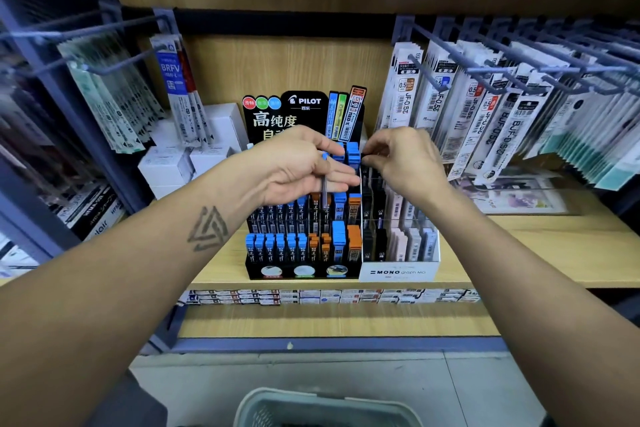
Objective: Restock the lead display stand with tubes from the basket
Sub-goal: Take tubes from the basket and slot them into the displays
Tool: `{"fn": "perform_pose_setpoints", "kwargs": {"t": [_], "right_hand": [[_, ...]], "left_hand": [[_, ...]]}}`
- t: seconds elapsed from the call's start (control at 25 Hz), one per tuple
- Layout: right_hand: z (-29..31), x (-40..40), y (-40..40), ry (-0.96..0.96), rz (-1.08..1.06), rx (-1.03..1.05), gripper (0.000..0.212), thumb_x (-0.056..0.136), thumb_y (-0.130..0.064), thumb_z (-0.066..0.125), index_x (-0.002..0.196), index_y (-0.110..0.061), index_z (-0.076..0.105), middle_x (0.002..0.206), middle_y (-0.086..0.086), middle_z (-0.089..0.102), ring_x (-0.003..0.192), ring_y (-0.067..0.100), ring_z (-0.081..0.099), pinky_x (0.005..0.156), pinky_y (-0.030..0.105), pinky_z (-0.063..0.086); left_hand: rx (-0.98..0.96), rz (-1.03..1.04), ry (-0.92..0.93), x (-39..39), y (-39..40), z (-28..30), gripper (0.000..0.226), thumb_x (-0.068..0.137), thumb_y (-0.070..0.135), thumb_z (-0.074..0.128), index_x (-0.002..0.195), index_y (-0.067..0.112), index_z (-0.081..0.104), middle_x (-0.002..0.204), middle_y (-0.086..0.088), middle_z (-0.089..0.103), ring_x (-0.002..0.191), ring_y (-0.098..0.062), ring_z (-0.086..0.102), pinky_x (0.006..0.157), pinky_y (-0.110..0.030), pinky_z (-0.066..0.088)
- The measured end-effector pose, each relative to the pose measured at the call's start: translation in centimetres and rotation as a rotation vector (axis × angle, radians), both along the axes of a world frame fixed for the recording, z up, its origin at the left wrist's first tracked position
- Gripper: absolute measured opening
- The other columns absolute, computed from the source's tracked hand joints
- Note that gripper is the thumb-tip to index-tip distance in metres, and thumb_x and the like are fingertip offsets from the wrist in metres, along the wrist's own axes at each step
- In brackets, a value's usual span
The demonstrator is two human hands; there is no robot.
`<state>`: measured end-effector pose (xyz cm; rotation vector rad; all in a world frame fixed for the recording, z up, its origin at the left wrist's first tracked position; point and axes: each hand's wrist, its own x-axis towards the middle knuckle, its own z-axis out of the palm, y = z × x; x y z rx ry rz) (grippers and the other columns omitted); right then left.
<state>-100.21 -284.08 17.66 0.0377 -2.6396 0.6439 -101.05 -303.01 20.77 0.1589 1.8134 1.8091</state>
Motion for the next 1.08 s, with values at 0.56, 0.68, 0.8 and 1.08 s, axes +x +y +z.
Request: {"fn": "perform_pose_setpoints", "kwargs": {"t": [0.56,0.68,0.8,1.08], "right_hand": [[-0.4,0.3,-0.5,0.110,0.018,-0.091,0.014,0.093,-0.023,0.067,0.102,-0.020,0.077,0.104,-0.007,0.061,0.103,0.012,0.051,0.096,0.035,0.041],[2.3,2.0,-3.3,0.050,0.285,-0.345,0.016,0.094,-0.018,0.066,0.107,-0.018,0.077,0.103,-0.004,0.070,0.094,0.007,0.062,0.086,0.022,0.047],[3.2,3.1,-5.7,-0.196,0.467,-0.480,0.019,0.094,-0.013,0.067,0.112,-0.013,0.076,0.102,-0.001,0.076,0.097,0.009,0.070,0.090,0.032,0.056],[3.8,2.9,-7.4,-0.185,0.506,-0.820,0.014,0.080,-0.003,0.079,0.093,-0.004,0.076,0.087,0.013,0.075,0.080,0.018,0.069,0.080,0.032,0.058]], "left_hand": [[0.132,0.012,-0.019,0.7,-2.1,1.2,0.049,0.095,-0.025,0.031,0.136,0.000,0.044,0.130,-0.034,0.057,0.106,-0.041,0.069,0.092,-0.051,0.057],[0.131,-0.052,0.031,1.2,-2.9,1.4,0.066,0.094,-0.024,0.035,0.151,0.011,0.032,0.136,-0.028,0.055,0.109,-0.039,0.069,0.091,-0.051,0.056],[0.133,-0.123,0.089,2.0,-3.8,1.3,0.080,0.094,-0.025,0.036,0.158,0.021,0.020,0.134,-0.018,0.056,0.108,-0.034,0.069,0.091,-0.053,0.056],[0.123,-0.069,0.231,2.4,-7.1,1.6,0.061,0.093,-0.016,0.054,0.146,0.009,0.036,0.123,-0.023,0.067,0.106,-0.039,0.070,0.090,-0.041,0.059]]}}
